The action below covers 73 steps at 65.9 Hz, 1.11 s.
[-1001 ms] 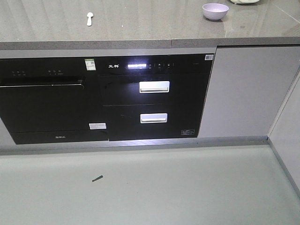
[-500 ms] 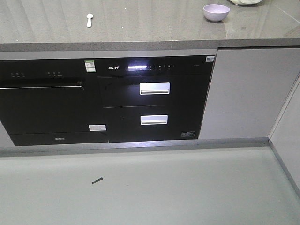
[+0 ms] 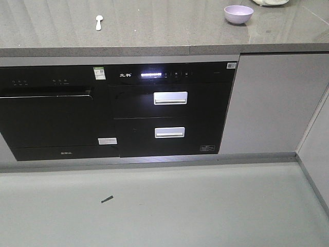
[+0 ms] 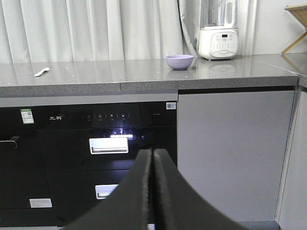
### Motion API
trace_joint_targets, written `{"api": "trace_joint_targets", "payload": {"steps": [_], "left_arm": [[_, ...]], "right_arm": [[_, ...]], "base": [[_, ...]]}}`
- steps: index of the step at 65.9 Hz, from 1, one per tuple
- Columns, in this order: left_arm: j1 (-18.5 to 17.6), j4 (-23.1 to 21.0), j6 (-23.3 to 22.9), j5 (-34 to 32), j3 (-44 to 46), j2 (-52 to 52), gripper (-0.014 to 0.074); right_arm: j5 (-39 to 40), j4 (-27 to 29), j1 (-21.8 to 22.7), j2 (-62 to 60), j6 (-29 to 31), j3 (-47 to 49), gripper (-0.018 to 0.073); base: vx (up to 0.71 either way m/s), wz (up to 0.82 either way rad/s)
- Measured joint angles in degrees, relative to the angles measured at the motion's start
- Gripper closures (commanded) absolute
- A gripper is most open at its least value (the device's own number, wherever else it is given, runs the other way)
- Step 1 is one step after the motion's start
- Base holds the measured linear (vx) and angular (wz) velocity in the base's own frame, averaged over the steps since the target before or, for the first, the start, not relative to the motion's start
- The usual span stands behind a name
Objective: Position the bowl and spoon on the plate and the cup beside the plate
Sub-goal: 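Drive closer to the counter edge with both grippers held open, then approach the countertop, bringing the white spoon and lavender bowl nearer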
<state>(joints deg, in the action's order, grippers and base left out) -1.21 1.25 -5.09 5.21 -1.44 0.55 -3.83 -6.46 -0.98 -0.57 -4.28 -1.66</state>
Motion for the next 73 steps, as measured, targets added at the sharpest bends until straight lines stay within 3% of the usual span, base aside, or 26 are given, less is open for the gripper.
{"api": "trace_joint_targets", "payload": {"steps": [73], "left_arm": [[0.00, 0.00, 0.00, 0.00, 0.00, 0.00, 0.0602]], "right_arm": [[0.00, 0.00, 0.00, 0.00, 0.00, 0.00, 0.0564]], "base": [[0.05, 0.01]]}}
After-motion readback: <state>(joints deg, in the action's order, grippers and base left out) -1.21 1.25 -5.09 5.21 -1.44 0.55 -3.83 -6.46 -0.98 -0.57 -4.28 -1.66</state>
